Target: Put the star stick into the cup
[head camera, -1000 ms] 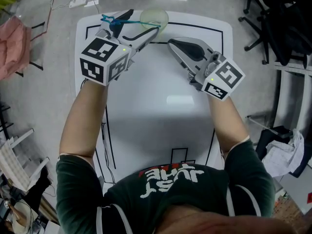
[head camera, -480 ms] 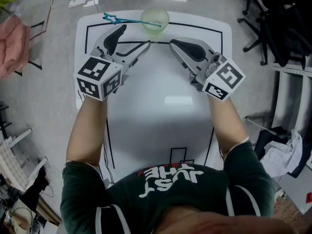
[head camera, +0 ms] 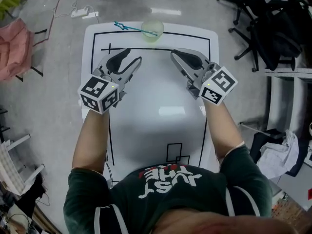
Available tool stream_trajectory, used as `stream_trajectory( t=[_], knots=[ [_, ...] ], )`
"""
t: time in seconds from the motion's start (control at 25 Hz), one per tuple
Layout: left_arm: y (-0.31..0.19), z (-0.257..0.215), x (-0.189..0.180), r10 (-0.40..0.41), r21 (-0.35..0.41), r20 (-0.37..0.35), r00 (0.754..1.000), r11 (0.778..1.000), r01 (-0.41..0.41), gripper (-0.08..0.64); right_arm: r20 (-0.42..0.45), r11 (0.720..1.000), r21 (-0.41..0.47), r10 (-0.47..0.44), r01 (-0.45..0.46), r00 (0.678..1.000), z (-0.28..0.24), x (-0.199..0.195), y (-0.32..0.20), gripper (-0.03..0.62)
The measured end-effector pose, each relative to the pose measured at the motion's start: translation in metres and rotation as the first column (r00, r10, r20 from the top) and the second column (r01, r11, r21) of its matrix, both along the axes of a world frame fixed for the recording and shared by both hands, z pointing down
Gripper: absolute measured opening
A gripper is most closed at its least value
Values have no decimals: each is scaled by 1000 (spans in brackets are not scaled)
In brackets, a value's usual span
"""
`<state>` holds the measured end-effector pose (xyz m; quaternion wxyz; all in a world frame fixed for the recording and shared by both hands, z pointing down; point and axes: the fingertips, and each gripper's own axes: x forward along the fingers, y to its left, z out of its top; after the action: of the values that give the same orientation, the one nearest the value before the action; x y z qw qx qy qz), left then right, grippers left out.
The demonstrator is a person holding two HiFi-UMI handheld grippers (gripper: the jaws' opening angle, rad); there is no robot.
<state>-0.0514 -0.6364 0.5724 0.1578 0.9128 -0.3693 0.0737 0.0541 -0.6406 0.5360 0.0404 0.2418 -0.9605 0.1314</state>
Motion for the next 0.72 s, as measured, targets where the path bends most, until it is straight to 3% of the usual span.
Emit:
stream_trajectory(
  t=[0.2, 0.4, 0.72],
  knots=[
    [30, -38, 0, 9, 23, -52, 999, 1000, -8, 131, -4, 1000, -8, 8, -8, 1000, -28, 1, 26, 34],
    [60, -75, -3, 19, 54, -55, 998, 998, -16, 61, -5, 1000, -6, 20, -20, 1000, -59, 1, 52, 34],
    [108, -129, -37, 10, 81, -125, 992, 997, 0, 9, -16, 999, -2, 41, -41, 999, -107, -16, 92, 34]
  ],
)
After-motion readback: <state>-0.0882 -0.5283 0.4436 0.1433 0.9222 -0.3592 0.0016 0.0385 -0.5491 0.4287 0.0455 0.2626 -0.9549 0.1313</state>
